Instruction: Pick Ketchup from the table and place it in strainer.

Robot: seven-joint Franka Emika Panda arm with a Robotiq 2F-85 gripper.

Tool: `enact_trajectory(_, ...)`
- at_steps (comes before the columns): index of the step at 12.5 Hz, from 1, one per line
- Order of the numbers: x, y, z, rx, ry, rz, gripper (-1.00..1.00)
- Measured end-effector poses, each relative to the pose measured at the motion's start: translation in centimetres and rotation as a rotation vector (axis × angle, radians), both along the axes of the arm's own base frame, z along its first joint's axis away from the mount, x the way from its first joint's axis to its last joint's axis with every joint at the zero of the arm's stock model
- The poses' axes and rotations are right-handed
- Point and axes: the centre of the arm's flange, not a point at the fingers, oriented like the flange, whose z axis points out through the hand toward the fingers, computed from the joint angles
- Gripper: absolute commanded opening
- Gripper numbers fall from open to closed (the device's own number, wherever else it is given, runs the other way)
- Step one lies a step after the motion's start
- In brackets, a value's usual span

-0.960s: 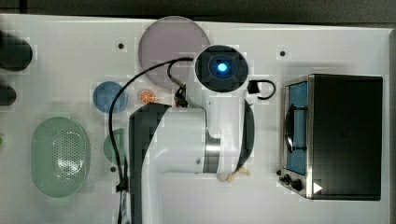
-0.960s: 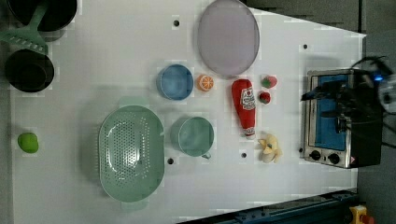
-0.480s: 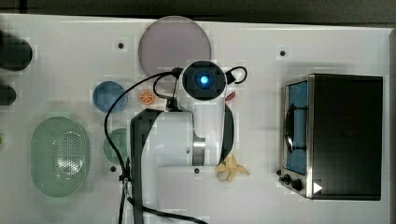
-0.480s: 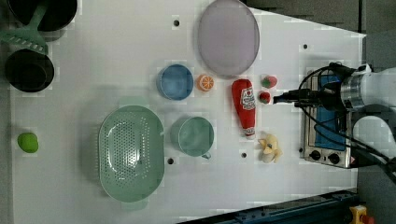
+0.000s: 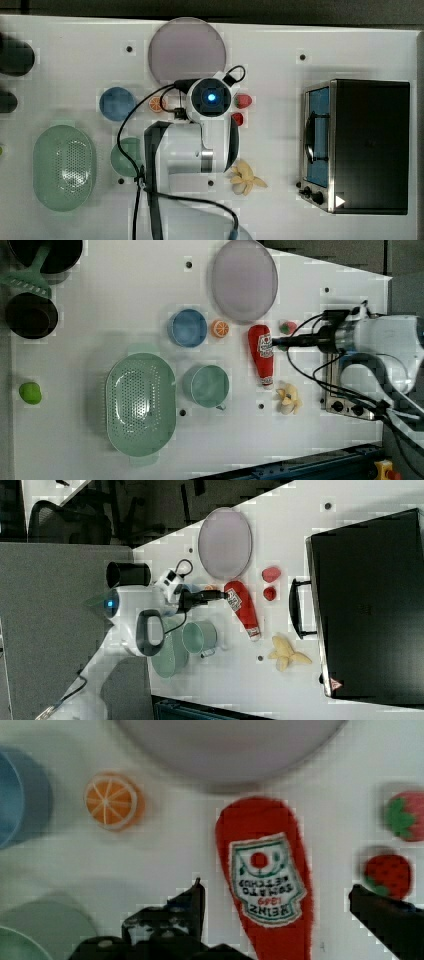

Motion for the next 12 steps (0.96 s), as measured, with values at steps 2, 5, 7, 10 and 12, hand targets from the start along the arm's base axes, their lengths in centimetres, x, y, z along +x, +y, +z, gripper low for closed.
enact_trajectory(2,-2.1,0.2,-4.1,-0.004,0.06,0.044,1.0)
enact_trajectory(5,-4.9,-0.6,-9.2,-0.015,0.107,0.08,1.0)
enact_trajectory(7,-5.0,-1.2,-10.9,-0.008,0.11,0.06,1.0)
enact_trajectory(10,-4.8,-1.6,-11.4,-0.005,0.076,0.048,1.0)
enact_trajectory(12,-4.6,-1.7,-11.3,-0.004,0.058,0.044,1.0)
